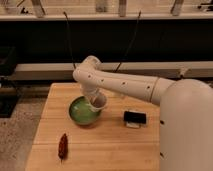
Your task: Place the ceramic cup in the ceramic bowl
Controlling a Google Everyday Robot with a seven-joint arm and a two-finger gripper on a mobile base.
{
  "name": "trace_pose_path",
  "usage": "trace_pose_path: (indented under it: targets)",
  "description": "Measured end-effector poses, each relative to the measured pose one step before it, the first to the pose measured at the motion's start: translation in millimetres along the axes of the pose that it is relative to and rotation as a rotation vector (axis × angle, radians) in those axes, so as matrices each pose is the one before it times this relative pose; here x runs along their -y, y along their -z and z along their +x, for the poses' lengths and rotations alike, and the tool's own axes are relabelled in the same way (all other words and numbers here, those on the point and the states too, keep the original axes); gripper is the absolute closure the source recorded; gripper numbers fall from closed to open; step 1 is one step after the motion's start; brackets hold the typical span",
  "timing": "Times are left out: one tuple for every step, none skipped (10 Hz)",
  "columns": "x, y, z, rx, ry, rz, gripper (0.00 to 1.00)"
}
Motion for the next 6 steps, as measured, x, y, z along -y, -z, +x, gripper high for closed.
trace_pose_path:
  targets:
    - [8.36, -2.53, -6.51, 0.01109, 0.01563, 0.00214, 0.99]
    - [7.58, -3.15, -4.41, 0.00783, 0.02482, -0.00345, 1.00]
    - [3.03, -2.42, 0.16, 0.00216, 0.01458, -0.00471, 1.00]
    - [7.45, -3.65, -3.50, 0.00999, 0.02572, -0.01024, 1.00]
    - [8.89, -3.57, -2.20, 0.00300, 0.02360, -0.00832, 1.00]
    - [2.69, -4.21, -1.12, 0.00436, 0.01371, -0.01699, 1.00]
